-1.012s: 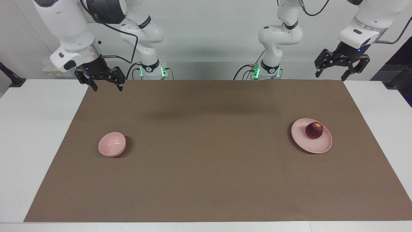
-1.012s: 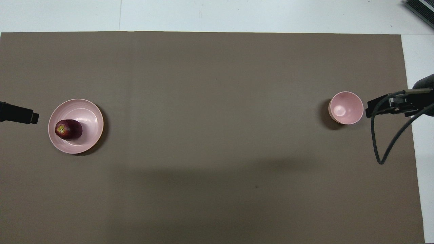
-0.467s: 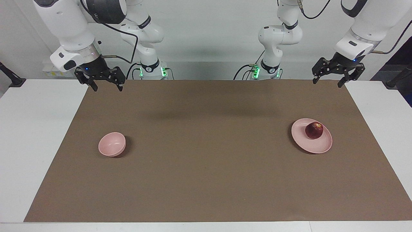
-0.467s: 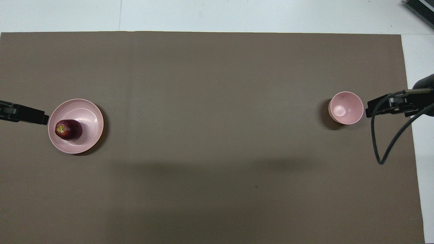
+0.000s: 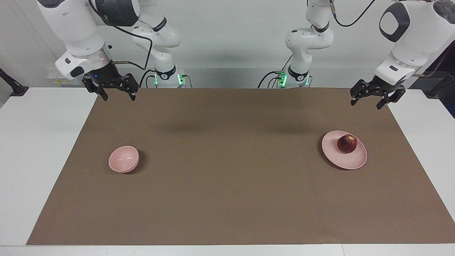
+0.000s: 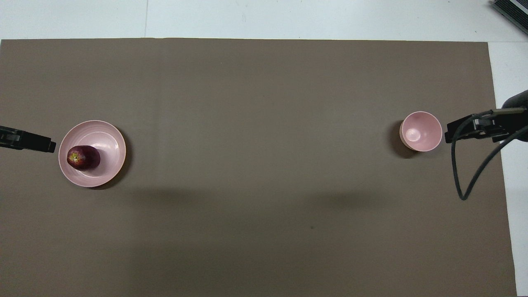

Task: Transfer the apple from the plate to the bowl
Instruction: 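Lower the left gripper over the apple in the pink bowl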

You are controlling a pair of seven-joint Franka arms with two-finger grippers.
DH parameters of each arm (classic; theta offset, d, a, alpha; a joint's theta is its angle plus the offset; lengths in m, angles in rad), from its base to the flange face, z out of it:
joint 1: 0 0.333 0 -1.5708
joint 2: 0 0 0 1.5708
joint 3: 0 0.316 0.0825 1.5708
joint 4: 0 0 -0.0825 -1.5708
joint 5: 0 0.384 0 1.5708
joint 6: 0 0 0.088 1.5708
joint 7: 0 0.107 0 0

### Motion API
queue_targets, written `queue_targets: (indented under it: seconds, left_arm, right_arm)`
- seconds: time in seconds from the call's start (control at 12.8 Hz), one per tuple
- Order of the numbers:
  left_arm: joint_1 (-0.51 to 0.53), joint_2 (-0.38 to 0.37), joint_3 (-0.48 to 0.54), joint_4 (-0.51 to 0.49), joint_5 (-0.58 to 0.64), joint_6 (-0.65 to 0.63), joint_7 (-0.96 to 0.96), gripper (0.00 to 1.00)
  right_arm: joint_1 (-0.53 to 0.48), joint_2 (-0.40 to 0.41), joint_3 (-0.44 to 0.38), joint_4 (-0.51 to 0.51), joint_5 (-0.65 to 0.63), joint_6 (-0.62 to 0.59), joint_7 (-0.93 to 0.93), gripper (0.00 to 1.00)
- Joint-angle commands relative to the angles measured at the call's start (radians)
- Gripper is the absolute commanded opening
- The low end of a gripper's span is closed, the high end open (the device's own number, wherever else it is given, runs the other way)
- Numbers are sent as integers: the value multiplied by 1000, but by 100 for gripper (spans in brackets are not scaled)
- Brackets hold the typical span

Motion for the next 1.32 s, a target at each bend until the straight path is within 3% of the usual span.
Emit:
queue_targets:
  seconds: [0.0,0.7,1.01,1.25]
  left_arm:
    - [25,-22,-5,-83,-12,92,35,100]
    - [39,3,-4,-287,-12,368,35,100]
    - [67,82,-5,-350,-13,547,35,100]
    - [70,104,-5,-370,-13,583,33,100]
  right_arm:
    - [-9,0,9,4,-3,-10,-1,100]
    - [-16,0,4,4,-3,-10,-1,100]
    - [-18,0,7,4,-6,-11,2,100]
    - [-21,0,4,4,-10,-11,2,100]
